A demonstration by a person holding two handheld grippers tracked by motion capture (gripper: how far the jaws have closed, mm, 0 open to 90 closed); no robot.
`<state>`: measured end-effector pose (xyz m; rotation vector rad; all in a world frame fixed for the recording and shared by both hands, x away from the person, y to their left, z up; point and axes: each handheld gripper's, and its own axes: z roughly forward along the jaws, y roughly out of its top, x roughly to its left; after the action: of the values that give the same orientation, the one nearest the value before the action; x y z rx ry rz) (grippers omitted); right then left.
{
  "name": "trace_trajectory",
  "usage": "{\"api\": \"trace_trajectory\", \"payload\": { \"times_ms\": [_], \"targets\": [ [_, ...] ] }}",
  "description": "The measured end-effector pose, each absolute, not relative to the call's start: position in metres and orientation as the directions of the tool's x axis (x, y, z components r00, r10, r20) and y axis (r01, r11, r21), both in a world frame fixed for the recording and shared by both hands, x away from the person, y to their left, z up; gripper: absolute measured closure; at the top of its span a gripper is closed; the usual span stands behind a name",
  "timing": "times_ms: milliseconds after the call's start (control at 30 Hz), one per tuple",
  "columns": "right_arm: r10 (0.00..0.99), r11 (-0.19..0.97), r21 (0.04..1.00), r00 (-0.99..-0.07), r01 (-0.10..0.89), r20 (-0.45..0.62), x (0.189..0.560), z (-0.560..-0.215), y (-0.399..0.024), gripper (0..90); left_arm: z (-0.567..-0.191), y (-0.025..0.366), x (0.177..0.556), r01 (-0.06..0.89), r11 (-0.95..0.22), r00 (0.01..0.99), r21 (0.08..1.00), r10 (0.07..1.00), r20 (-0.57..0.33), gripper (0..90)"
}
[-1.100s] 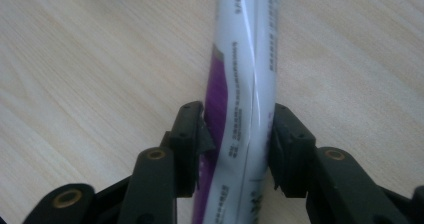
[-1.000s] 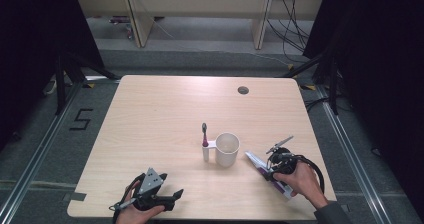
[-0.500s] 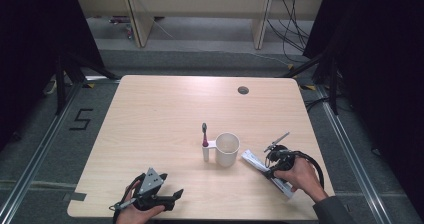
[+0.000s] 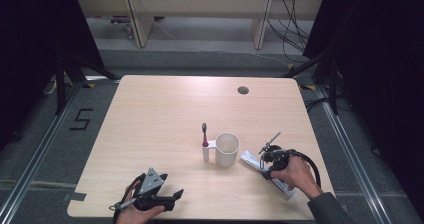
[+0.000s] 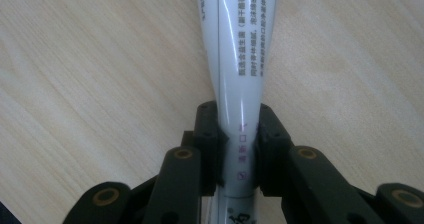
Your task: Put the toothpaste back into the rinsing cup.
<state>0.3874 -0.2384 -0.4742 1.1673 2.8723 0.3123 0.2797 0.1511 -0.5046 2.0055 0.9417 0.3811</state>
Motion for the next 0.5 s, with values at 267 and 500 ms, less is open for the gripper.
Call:
{"api": "trace_trajectory", "payload": {
  "times_ms": [267, 500],
  "targets": [
    [0.659, 0.737, 0.171, -0.752, 0.654, 0.035, 0.3886, -0.4733, -0.2355, 76.3, -0.5048, 0.1508, 0.2794, 0.478, -0.335, 0.665, 0.812, 0.742, -0.086, 24.6],
    [0.647, 0.75, 0.156, -0.762, 0.643, 0.027, 0.3912, -0.4717, -0.2412, 76.6, -0.5051, 0.1508, 0.2794, 0.482, -0.325, 0.657, 0.814, 0.748, -0.09, 24.8]
  ]
}}
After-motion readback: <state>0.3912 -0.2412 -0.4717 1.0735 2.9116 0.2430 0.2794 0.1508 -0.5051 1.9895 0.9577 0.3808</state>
